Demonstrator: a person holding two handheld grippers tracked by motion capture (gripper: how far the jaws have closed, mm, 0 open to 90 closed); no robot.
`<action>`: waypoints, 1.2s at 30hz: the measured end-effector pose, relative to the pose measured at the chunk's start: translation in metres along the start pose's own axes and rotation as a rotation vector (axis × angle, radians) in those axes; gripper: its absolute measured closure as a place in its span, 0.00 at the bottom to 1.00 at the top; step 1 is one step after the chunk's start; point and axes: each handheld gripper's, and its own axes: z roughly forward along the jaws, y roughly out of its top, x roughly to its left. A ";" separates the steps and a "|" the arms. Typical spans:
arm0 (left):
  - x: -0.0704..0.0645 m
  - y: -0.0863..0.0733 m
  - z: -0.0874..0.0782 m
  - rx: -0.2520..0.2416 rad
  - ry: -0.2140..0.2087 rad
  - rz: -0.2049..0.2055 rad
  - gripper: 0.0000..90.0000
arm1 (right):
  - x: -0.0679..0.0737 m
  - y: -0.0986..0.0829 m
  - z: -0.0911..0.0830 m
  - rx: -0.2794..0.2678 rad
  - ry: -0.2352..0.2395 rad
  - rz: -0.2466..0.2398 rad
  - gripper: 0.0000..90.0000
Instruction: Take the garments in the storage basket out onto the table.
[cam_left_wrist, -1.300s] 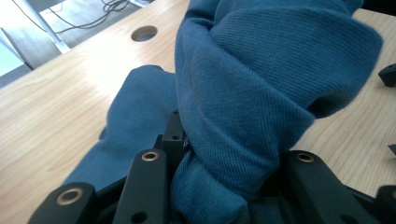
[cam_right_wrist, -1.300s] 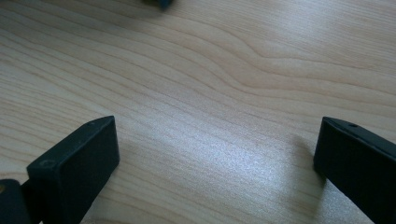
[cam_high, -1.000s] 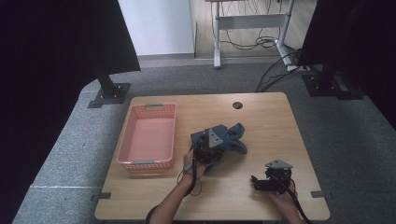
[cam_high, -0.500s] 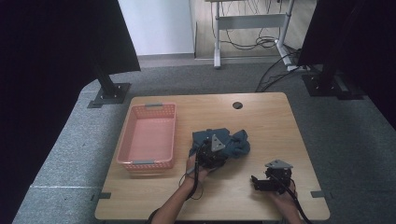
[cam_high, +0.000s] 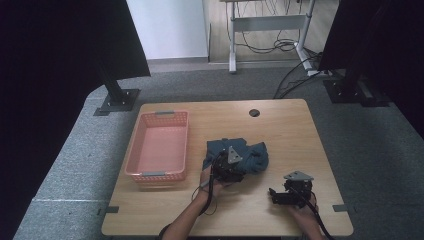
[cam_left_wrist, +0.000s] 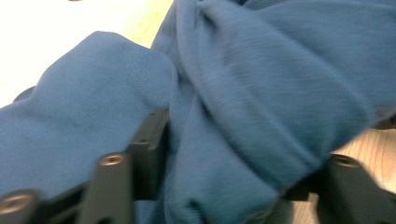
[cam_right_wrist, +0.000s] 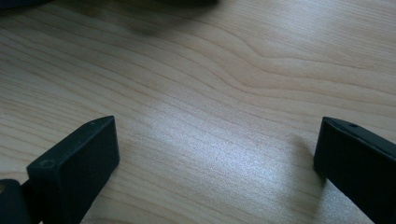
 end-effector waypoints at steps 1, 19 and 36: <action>0.000 -0.001 0.001 0.005 -0.001 0.004 0.38 | 0.000 0.000 0.000 0.000 0.000 0.000 0.00; -0.004 -0.003 0.006 0.028 -0.014 0.012 0.23 | 0.000 0.000 0.000 0.000 0.000 0.000 0.00; -0.003 -0.008 0.011 0.015 -0.077 0.010 0.07 | 0.000 0.000 0.000 0.000 0.000 -0.001 0.00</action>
